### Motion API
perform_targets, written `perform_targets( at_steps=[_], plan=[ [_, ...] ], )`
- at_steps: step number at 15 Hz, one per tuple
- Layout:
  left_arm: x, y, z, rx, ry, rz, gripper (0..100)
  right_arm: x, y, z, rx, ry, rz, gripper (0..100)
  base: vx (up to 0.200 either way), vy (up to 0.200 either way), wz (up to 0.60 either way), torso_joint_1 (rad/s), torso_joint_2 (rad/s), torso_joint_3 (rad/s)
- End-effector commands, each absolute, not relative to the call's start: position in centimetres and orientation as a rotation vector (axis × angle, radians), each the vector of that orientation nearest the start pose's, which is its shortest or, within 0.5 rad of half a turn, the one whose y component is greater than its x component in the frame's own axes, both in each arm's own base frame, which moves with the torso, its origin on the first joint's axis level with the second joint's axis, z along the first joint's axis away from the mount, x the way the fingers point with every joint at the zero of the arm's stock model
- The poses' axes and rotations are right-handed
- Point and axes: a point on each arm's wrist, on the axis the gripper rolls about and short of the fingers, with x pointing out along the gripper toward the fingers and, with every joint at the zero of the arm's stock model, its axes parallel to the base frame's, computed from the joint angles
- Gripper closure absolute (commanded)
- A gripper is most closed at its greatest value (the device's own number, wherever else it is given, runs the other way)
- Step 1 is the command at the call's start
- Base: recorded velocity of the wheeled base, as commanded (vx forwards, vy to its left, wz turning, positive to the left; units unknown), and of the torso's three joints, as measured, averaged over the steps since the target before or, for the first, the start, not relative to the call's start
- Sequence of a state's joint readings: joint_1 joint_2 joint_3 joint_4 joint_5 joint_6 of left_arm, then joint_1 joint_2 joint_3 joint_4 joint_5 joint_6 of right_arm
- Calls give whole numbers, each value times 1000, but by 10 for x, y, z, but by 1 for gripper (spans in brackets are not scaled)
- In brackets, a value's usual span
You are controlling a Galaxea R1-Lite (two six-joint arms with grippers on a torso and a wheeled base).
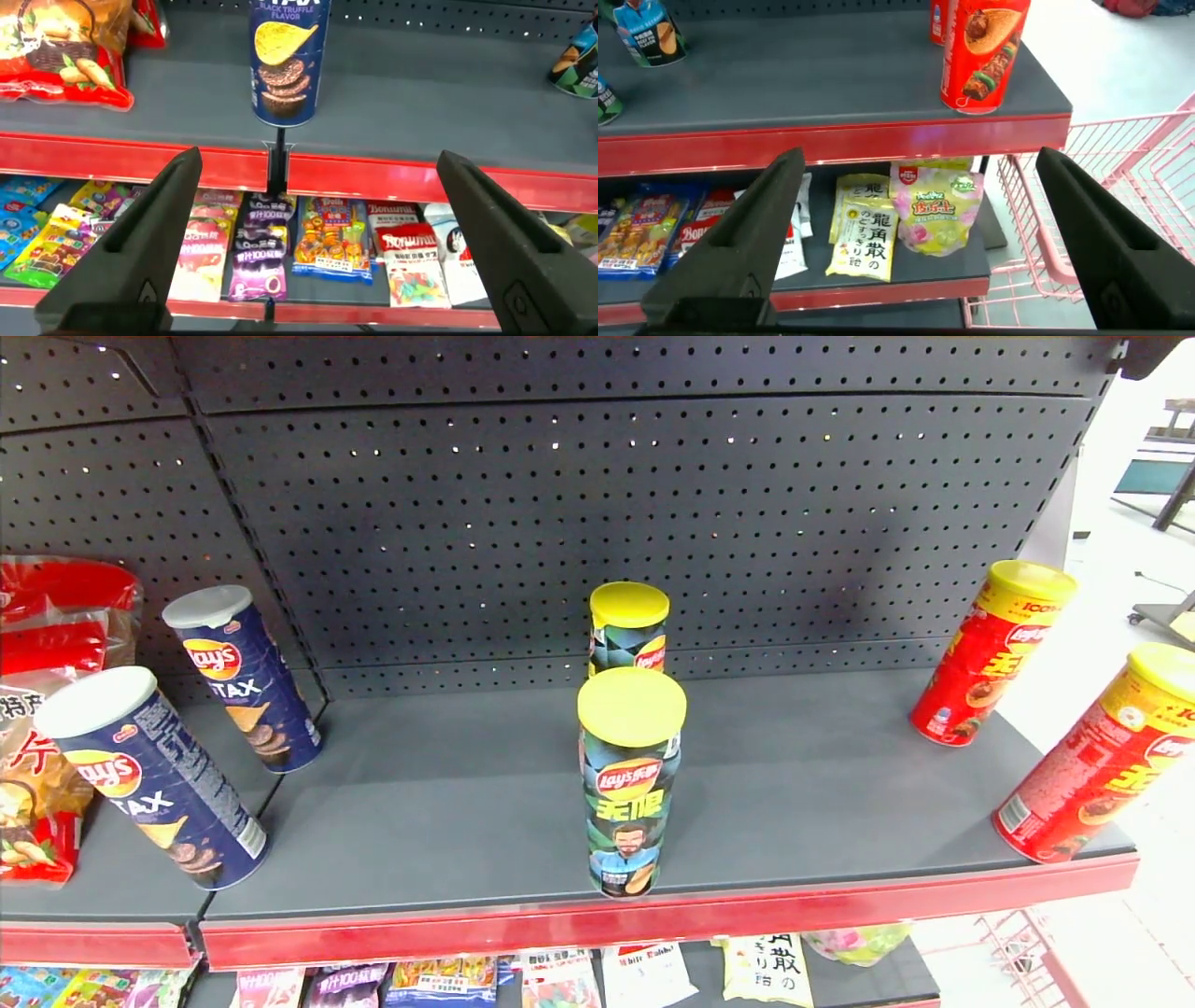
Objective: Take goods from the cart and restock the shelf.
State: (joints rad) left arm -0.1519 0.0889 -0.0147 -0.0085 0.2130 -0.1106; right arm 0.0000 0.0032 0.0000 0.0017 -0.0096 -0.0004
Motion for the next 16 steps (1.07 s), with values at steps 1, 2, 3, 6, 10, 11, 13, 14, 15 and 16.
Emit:
perform_targets(
  at_steps=[1,2,3,6,10,11,13,14,15,16],
  plan=[
    [-16,7,83,-98,64,65,0,-23,0,75,0,3,-11,0,0,0,600,-7,2,2],
    [-16,7,83,-98,64,65,0,-23,0,75,0,2,-11,0,0,0,0,0,0,0],
    [-16,7,83,-96,64,65,0,-23,0,75,0,3,-9,0,0,0,0,0,0,0],
    [-16,7,82,-96,66,65,0,-23,0,75,0,3,-9,0,0,0,0,0,0,0],
    [-16,7,83,-96,64,65,0,-23,0,75,0,3,-9,0,0,0,0,0,0,0],
    [-16,7,82,-96,66,65,0,-23,0,75,0,2,-9,0,0,0,0,0,0,0],
    [-16,7,83,-96,64,65,0,-23,0,75,0,3,-9,0,0,0,0,0,0,0],
    [-16,7,83,-96,64,65,0,-23,0,75,0,3,-9,0,0,0,0,0,0,0],
    [-16,7,83,-96,64,65,0,-23,0,75,0,3,-9,0,0,0,0,0,0,0],
    [-16,7,82,-96,66,65,0,-23,0,75,0,3,-9,0,0,0,0,0,0,0]
  ],
)
